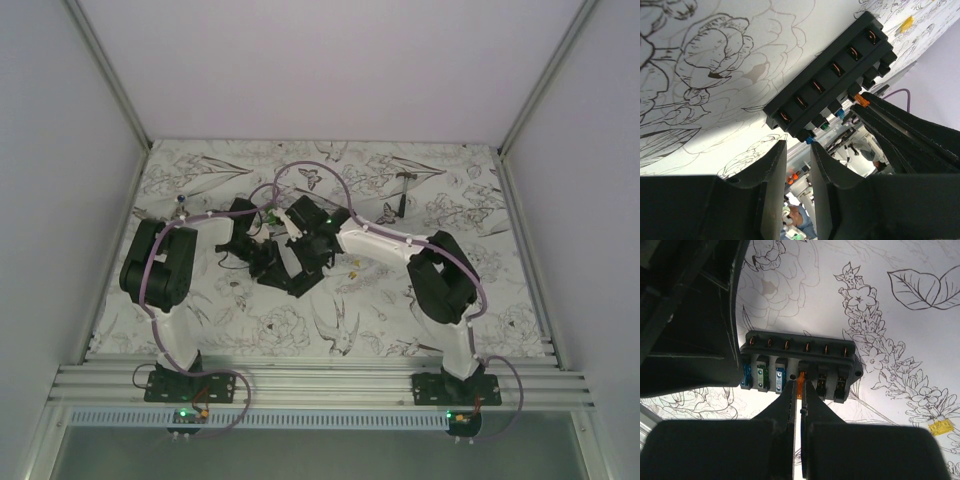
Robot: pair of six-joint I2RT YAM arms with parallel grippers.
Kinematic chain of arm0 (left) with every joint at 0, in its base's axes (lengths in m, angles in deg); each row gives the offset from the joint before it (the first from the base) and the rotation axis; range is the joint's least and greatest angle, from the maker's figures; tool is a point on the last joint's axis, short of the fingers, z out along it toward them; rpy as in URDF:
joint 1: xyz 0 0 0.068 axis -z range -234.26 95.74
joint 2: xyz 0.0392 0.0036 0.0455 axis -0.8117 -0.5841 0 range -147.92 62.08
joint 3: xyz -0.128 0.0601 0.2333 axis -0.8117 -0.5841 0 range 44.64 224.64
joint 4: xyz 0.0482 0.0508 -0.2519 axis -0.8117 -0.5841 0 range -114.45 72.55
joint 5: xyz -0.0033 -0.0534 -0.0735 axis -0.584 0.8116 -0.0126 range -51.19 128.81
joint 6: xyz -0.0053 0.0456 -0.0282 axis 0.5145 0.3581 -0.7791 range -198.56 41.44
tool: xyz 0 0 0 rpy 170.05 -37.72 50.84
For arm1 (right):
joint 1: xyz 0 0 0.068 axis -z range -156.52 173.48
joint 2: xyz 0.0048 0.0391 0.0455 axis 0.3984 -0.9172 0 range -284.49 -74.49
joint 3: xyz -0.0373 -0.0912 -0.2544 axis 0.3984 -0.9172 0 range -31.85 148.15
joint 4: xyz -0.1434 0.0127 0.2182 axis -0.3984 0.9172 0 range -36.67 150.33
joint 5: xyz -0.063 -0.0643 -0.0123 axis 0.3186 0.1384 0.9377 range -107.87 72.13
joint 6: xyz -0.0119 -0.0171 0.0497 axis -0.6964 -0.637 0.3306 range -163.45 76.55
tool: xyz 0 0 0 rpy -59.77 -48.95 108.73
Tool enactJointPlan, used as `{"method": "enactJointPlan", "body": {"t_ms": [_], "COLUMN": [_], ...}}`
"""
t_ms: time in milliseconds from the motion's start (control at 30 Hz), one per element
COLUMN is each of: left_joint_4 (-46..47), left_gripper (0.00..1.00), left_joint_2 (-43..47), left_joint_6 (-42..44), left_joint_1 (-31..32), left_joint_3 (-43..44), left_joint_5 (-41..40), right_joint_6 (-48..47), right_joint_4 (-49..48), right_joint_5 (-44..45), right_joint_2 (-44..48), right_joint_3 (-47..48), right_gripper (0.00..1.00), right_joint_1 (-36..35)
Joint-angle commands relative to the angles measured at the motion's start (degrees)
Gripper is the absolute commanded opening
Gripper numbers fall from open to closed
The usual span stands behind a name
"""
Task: Snap on the fuse box
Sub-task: Install the fuse at the fuse box base.
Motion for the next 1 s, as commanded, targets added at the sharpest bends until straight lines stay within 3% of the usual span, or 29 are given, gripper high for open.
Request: {"method": "enactJointPlan", "body": {"t_ms": [0, 267, 767, 967], "left_joint_4": [-2.7, -2.7, -2.8, -2.8], "left_gripper": [0.28, 0.27, 0.26, 0.25], "left_joint_2": [-0.1, -0.1, 0.1, 0.2], "left_joint_6": [1.3, 1.4, 1.5, 1.5], "left_joint_1": [0.0, -0.1, -0.5, -0.7], "left_joint_3": [0.2, -0.1, -0.7, -0.8], "left_joint_5": [-1.7, -1.9, -2.5, -2.7], "right_joint_6": [-1.9, -2.1, -2.6, -2.7], "right_joint_4": [6.9, 14.9, 15.7, 15.8], "right_joint_5": [1.5, 5.0, 7.0, 9.1], "right_joint_2": [-3.9, -8.0, -13.5, -12.8], "right_joint_3": [4.3, 7.2, 9.0, 4.6], "right_gripper": [0.00, 0.00, 0.00, 0.00], "right_joint_1": [-0.8, -0.8, -2.8, -3.8]}}
